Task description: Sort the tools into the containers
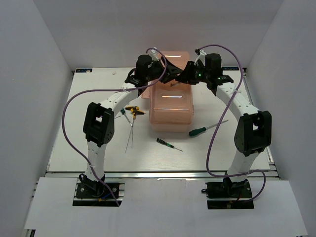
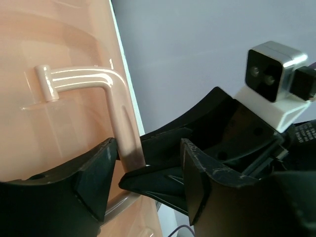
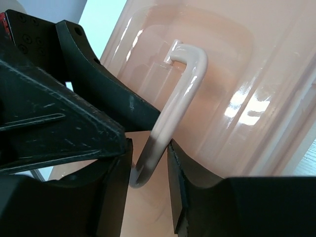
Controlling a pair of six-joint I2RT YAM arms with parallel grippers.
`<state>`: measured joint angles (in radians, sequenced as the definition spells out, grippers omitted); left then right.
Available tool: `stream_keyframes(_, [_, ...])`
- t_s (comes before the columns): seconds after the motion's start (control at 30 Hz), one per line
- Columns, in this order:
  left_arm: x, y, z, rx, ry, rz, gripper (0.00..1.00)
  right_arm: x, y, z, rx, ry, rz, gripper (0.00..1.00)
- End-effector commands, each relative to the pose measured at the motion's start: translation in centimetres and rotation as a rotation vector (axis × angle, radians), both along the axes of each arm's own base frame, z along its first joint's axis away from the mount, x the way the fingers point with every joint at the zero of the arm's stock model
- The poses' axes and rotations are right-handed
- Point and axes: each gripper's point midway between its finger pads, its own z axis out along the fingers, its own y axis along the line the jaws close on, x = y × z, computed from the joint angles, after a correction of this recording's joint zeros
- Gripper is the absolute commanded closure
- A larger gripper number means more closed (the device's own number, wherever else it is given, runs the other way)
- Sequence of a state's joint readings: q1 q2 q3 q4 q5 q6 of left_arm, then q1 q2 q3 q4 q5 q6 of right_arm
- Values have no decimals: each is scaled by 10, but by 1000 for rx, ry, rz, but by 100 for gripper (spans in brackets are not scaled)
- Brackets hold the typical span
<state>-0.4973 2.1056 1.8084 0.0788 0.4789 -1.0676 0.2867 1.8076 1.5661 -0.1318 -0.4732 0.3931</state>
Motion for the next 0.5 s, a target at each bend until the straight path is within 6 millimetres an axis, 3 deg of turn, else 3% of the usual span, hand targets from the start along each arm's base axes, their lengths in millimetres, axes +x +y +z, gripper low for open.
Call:
stream_keyframes(0.0, [0, 7, 11, 27, -13, -4, 34, 5, -1, -9, 6, 44, -40, 60])
stream_keyframes(0.03, [5, 17, 8, 58, 8, 32, 33, 5, 0, -9, 7, 48, -41, 61])
stream_keyframes(0.13, [18, 47, 27, 124, -35, 127, 30, 5, -1, -13, 11, 67, -54, 64])
stream_keyframes(0.17, [17, 56, 40, 149, -77, 148, 30, 5, -2, -13, 15, 73, -62, 65])
stream_keyframes(0.23, [22, 79, 45, 200, -83, 218, 29, 6, -3, -13, 13, 74, -75, 70])
stream_keyframes(0.27, [18, 89, 60, 218, -123, 241, 29, 6, -3, -13, 14, 78, -78, 72])
stream_keyframes(0.3, [16, 97, 63, 238, -131, 263, 29, 5, -3, -13, 17, 82, -80, 75])
stream_keyframes(0.37, [13, 121, 50, 322, -123, 334, 30, 7, -2, -7, 24, 72, -79, 77])
stream_keyframes(0.4, [1, 133, 65, 329, -149, 366, 31, 6, -1, -1, 32, 65, -78, 79])
stream_keyframes(0.43, [-4, 143, 60, 351, -139, 396, 31, 8, -1, 9, 40, 47, -77, 81])
stream_keyframes(0.47, [-11, 157, 28, 408, -85, 429, 32, 8, 0, 17, 47, 34, -74, 88])
